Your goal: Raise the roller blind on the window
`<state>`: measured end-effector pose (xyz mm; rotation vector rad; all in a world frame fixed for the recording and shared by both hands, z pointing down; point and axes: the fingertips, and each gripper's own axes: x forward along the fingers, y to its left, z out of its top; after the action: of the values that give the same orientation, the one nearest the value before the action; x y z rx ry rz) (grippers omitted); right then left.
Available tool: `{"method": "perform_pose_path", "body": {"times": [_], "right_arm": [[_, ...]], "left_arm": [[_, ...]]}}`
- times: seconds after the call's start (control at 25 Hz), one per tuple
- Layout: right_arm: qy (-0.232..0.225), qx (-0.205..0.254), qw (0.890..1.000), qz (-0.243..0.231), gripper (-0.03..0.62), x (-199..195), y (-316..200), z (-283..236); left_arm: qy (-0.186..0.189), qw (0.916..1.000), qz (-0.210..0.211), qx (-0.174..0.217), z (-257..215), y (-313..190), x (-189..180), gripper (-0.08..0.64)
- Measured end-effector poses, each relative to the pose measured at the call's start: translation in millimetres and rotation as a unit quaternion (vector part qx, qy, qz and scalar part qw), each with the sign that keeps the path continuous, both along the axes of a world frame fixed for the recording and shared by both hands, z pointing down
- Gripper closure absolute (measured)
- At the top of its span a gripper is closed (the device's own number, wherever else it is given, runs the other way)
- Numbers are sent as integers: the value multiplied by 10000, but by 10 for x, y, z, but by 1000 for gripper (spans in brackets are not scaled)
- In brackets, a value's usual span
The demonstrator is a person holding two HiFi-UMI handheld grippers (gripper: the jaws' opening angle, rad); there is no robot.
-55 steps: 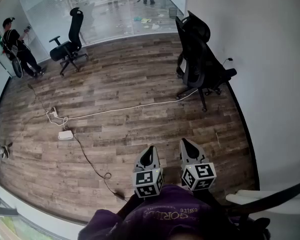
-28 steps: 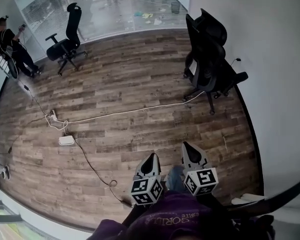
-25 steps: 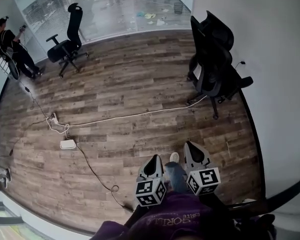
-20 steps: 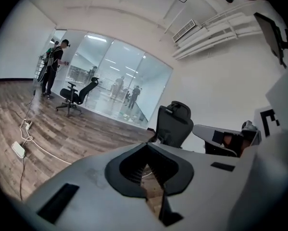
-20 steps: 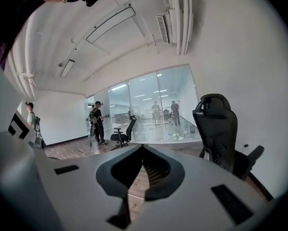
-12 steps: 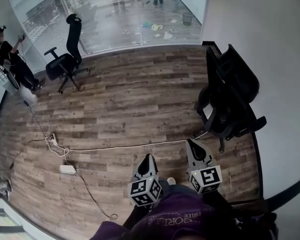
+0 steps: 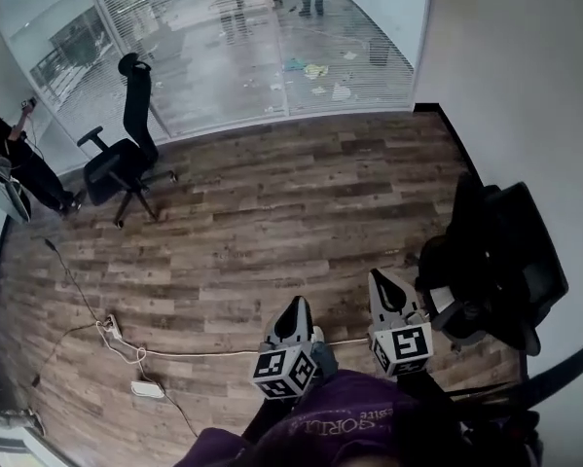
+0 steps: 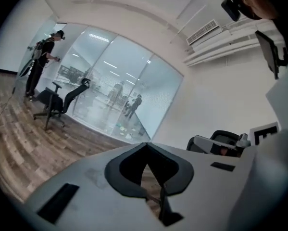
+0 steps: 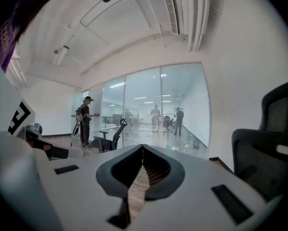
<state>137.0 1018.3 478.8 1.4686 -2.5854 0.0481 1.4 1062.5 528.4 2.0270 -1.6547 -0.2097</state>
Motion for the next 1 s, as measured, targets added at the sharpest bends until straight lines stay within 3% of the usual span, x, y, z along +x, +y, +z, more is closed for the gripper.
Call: {"method": "perform_pose_path", "body": {"times": [0.16,0.4,0.56,0.68,0.8,0.88,1.0], "right_arm": [[-57,335,9988,353,594,-228,-1121,-230],[98,168,9977,653,594,-287,-2699,-25],[154,206,9970,729,594,-309,-4073,0],[52,96,9973,721,594,-294,-5076,-109],[86,322,9976,600,594,-307,-5986,-300],[41,342,9980,536,594,-395,-6498,-343],[0,349,9987,370,594,-592,-7180,-365]], "left_arm": [[-307,9982,444,266,-221,-1320,-335,558],[-26,9982,394,457,-201,-3028,-578,558],[110,9992,8,393,-154,-4337,-790,558],[-143,9994,-93,300,-233,-5284,-816,558],[-371,9974,-168,589,-467,-6239,-829,558],[-188,9973,-358,609,-543,-6810,-928,558],[301,9976,-546,289,-444,-7579,-1130,558]]}}
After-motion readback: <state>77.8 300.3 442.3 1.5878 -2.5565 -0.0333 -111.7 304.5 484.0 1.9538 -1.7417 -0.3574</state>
